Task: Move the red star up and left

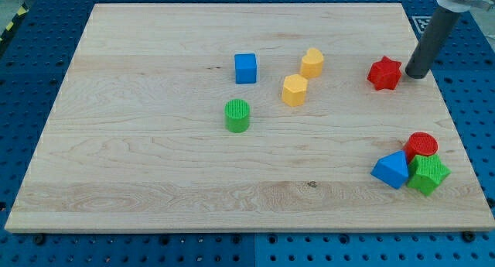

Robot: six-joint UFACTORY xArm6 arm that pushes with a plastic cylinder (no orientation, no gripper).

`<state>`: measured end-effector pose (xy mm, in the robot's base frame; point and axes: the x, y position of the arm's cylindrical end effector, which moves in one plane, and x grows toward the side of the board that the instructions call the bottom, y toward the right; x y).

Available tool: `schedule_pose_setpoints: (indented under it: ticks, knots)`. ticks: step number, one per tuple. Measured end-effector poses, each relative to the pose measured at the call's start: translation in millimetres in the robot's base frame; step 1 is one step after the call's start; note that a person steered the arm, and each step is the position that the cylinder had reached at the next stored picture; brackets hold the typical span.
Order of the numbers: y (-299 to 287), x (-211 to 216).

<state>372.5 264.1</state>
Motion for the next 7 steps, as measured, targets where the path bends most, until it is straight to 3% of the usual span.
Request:
schedule_pose_setpoints:
  ticks: [3,5,6,7]
  knots:
    - [-38,-1]
    - [-23,-1]
    - [12,18]
    - [27,69]
